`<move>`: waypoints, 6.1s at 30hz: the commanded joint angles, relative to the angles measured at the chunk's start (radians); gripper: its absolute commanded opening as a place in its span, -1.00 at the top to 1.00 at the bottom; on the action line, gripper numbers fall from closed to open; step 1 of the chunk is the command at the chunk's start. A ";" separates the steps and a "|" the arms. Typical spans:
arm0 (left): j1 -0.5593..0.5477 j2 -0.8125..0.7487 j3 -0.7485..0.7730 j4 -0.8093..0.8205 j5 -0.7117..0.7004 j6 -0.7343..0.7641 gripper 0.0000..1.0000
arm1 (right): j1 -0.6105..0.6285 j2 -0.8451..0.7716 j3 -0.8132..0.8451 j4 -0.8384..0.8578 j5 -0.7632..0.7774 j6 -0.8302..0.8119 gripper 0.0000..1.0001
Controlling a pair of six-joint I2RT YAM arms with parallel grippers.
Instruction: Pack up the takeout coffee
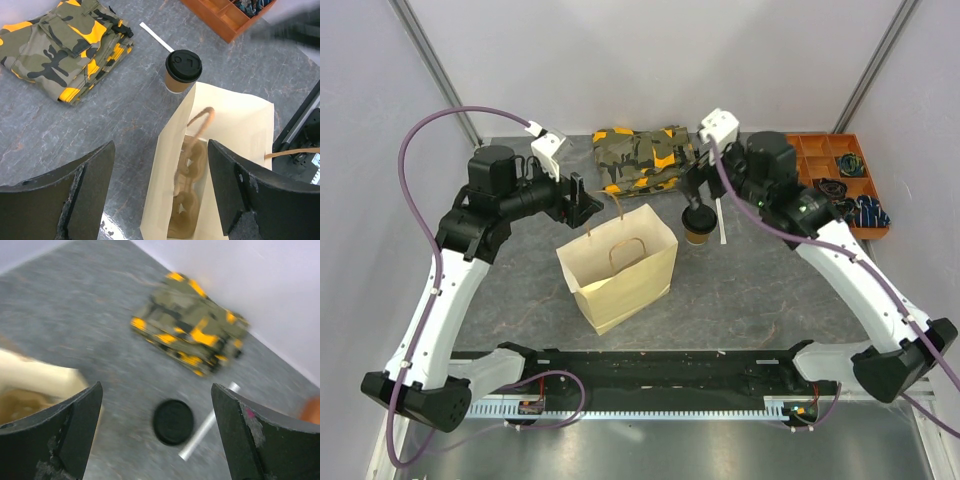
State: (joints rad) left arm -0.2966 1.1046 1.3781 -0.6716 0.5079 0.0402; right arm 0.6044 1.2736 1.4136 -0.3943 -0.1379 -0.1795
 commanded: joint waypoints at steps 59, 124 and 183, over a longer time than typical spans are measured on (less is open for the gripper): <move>0.013 0.040 0.015 0.046 0.014 -0.020 -0.72 | -0.189 0.601 0.189 -0.402 -0.012 -0.064 -0.83; 0.011 -0.052 0.025 0.046 -0.065 -0.398 0.96 | -0.132 0.296 0.740 -0.572 -0.296 0.187 -0.10; 0.013 -0.163 -0.171 0.336 0.452 -0.284 0.96 | 0.210 0.182 0.326 -0.344 -0.224 -0.069 -0.04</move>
State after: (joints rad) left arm -0.2874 0.9588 1.2224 -0.4290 0.8448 -0.2928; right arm 0.8143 1.4708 1.7889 -0.7540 -0.3370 -0.2104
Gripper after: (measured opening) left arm 0.034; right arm 0.774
